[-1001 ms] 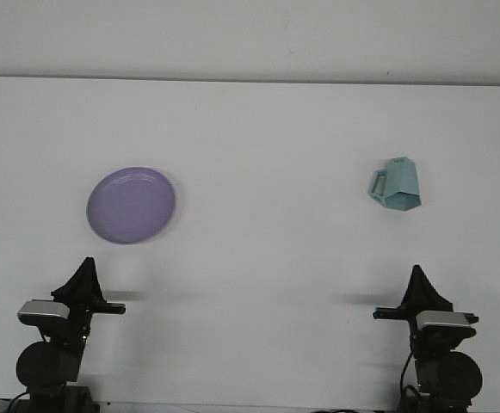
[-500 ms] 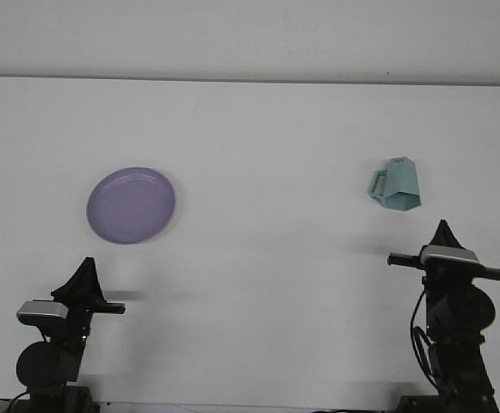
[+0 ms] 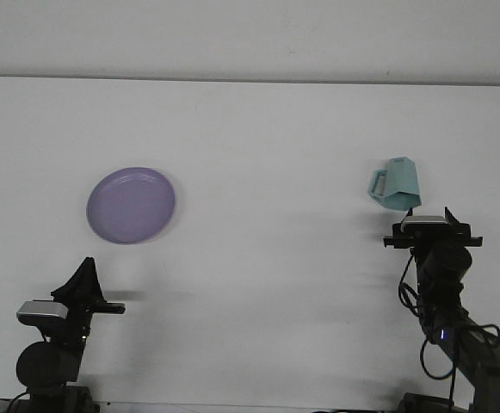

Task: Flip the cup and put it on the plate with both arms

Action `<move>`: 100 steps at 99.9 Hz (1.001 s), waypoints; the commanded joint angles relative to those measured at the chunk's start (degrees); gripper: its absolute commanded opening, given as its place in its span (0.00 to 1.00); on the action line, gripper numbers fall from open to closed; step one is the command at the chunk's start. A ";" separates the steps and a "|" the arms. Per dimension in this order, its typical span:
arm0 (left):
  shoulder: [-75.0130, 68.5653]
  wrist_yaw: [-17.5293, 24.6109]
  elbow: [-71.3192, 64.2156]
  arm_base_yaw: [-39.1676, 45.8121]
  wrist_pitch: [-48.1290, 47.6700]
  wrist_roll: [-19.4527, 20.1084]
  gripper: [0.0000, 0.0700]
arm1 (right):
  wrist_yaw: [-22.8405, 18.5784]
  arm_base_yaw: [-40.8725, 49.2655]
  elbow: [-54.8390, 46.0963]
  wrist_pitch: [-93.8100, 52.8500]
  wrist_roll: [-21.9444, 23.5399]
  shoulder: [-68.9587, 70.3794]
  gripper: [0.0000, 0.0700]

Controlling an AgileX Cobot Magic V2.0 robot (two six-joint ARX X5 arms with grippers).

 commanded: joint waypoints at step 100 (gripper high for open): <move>-0.07 -0.15 -1.05 0.02 0.31 -0.11 0.02 | -12.48 -3.61 24.33 6.95 -5.38 32.30 0.03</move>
